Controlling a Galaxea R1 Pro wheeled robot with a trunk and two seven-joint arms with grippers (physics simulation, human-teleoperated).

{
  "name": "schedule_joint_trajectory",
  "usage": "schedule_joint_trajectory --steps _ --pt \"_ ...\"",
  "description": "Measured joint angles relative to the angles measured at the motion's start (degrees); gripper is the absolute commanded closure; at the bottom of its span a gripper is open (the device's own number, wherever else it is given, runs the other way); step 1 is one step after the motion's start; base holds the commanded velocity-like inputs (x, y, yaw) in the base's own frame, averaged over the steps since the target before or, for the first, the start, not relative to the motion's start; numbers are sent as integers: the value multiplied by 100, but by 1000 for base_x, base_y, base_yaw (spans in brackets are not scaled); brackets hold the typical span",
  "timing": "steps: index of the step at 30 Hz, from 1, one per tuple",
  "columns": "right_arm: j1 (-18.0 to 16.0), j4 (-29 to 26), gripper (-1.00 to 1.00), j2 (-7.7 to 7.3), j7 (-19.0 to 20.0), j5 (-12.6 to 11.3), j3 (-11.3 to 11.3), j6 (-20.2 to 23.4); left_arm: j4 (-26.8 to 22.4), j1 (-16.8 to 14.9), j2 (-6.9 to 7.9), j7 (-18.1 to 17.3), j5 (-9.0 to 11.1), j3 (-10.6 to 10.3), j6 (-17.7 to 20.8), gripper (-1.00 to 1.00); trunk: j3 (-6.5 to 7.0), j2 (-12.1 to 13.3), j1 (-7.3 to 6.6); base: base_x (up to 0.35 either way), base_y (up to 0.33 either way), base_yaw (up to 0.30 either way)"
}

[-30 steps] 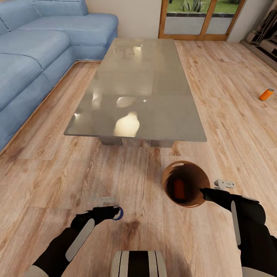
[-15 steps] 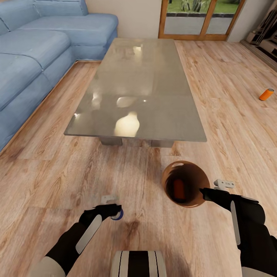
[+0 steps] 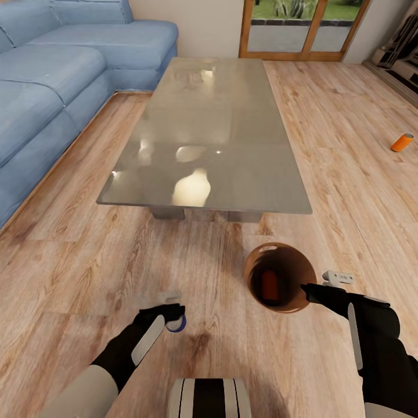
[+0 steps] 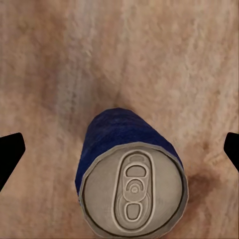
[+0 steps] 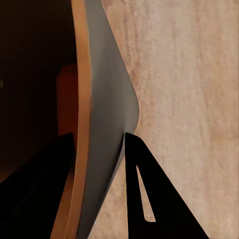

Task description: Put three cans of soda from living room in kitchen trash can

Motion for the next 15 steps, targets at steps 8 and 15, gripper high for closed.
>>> schedule_joint_trajectory --steps 8,15 --pt "2 0 100 0 1 -5 4 1 298 -35 -55 2 4 -1 -169 -100 0 0 0 0 0 0" --pt "1 0 100 -8 1 0 -1 -1 622 -56 -135 0 6 2 -341 -100 0 0 0 0 0 0"
